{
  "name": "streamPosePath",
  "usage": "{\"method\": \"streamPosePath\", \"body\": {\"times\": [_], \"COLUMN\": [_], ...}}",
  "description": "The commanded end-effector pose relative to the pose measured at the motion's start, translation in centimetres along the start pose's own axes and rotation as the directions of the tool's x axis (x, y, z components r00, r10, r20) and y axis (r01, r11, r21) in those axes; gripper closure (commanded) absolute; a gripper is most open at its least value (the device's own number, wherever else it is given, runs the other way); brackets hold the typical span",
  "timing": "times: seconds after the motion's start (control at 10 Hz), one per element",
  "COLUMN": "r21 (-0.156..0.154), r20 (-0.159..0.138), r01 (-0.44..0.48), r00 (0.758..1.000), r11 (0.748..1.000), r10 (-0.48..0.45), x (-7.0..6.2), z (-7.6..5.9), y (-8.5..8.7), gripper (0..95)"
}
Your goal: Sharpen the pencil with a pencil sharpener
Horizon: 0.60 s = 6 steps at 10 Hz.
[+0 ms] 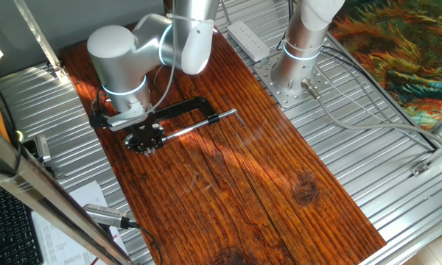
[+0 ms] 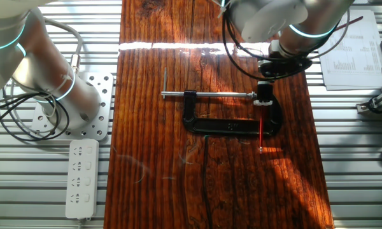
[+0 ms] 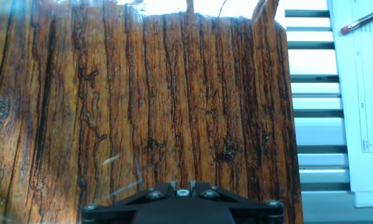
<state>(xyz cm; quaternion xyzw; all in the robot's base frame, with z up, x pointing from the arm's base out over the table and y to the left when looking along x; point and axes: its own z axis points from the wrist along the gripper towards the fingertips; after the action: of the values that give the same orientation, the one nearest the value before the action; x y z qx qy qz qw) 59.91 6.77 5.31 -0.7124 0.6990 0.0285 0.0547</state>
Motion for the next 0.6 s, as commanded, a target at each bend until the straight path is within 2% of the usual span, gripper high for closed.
{"method": "streamPosePath", "body": {"times": [0.1, 0.4, 0.6], "r21": [-0.004, -0.001, -0.001], "r20": [-0.013, -0.038, -0.033], "r01": [-0.014, -0.045, -0.049], "r00": [1.0, 0.998, 0.998], "r11": [1.0, 0.999, 0.999], "r10": [0.014, 0.045, 0.048], "x": [0.04, 0.24, 0.3], "z": [-0.07, 0.07, 0.01], "y": [0.06, 0.31, 0.44], "gripper": [95.0, 95.0, 95.0]}}
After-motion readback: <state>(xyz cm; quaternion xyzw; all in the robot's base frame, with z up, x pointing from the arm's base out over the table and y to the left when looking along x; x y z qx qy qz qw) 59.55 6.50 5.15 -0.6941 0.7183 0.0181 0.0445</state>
